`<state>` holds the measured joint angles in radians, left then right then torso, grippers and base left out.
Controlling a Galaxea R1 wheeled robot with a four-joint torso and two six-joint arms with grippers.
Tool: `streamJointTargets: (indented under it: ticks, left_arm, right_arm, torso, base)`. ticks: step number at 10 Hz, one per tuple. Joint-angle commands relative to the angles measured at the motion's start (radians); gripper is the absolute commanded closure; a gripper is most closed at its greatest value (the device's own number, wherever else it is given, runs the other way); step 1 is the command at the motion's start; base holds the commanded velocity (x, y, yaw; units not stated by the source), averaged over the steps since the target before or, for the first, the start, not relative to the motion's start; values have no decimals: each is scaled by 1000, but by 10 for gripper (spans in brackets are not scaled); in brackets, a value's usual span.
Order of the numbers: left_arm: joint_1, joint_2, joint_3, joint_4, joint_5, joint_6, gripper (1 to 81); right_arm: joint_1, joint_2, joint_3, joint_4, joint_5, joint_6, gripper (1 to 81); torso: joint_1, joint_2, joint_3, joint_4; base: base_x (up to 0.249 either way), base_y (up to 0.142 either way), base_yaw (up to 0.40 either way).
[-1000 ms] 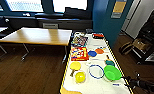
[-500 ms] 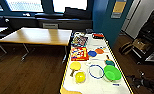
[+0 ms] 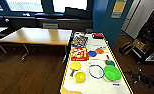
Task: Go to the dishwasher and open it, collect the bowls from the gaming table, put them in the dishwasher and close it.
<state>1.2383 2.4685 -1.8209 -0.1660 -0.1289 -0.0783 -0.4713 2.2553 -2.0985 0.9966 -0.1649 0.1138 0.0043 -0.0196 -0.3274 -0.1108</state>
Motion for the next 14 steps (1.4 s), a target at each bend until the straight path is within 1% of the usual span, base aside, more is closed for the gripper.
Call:
streamJointTargets:
  ticks: [1,4,6,8,12,14]
  left_arm:
    - [-47,-22,21,-3,60,3,10]
    - [-49,-19,14,-3,60,3,10]
    - [-50,-14,11,-3,60,3,10]
    - [-49,-9,-1,-4,61,3,10]
    - [-49,-3,-17,-4,74,3,10]
    - [-49,-2,-17,-4,74,3,10]
  right_arm:
    - [134,-26,-17,16,-45,3,10]
    - [133,-6,-35,16,-45,3,10]
    - [136,-6,-30,16,-45,3,10]
    - [127,-4,-29,17,-44,3,10]
    - [113,-1,-34,16,-44,-5,10]
    - [116,-9,1,14,-33,-11,10]
  torso:
    - [0,0,-32,0]
    - [0,0,-94,0]
    - [0,0,-78,0]
    - [1,1,-93,0]
    - [1,1,-92,0]
    - [1,1,-92,0]
  base:
    - [0,0,0]
    - [0,0,0]
    - [0,0,0]
    - [0,0,0]
    - [0,0,0]
    - [0,0,0]
